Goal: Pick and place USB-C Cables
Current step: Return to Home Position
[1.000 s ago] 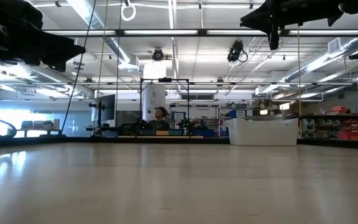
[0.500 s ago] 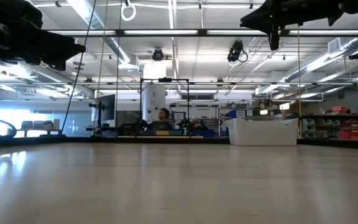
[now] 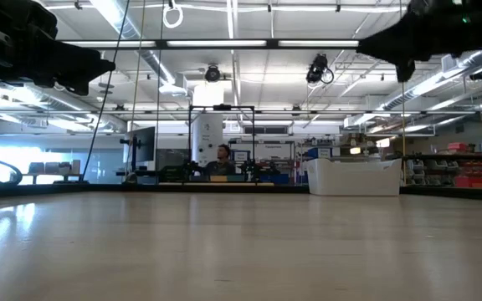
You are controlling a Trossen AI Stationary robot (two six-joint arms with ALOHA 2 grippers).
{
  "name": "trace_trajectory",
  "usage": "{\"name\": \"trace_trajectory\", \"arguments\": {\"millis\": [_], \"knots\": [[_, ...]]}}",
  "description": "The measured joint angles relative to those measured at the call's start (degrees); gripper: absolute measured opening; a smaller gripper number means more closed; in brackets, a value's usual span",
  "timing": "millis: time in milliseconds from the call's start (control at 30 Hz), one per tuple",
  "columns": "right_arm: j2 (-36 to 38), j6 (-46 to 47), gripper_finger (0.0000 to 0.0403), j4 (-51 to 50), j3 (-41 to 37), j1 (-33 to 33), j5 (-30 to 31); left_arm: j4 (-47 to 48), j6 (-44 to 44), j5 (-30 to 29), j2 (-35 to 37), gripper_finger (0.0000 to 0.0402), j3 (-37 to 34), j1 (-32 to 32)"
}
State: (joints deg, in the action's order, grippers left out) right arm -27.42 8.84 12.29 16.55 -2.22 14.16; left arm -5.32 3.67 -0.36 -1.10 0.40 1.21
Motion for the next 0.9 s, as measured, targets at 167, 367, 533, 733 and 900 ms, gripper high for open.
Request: {"name": "trace_trajectory", "arguments": {"millis": [167,367,533,733,900], "knots": [[7.8,0.0,0.005,5.0,-9.6,-1.4,-7.3,-0.5,0.0,0.0,0.0,0.0172,0.0,0.0],[15.5,0.0,0.005,5.2,-15.8,-1.7,-11.8,-0.4,0.0,0.0,0.0,0.0172,0.0,0.0],[22.5,-0.5,0.005,-3.1,-16.2,-1.7,-14.8,-0.4,0.0,0.0,0.0,0.0172,0.0,0.0],[27.2,-1.1,0.005,-10.5,-16.2,-3.0,-16.8,-0.4,0.0,0.0,0.0,0.0172,0.0,0.0],[27.2,-1.1,0.005,-10.2,-16.2,-2.8,-16.8,-0.4,0.0,0.0,0.0,0.0172,0.0,0.0]]}}
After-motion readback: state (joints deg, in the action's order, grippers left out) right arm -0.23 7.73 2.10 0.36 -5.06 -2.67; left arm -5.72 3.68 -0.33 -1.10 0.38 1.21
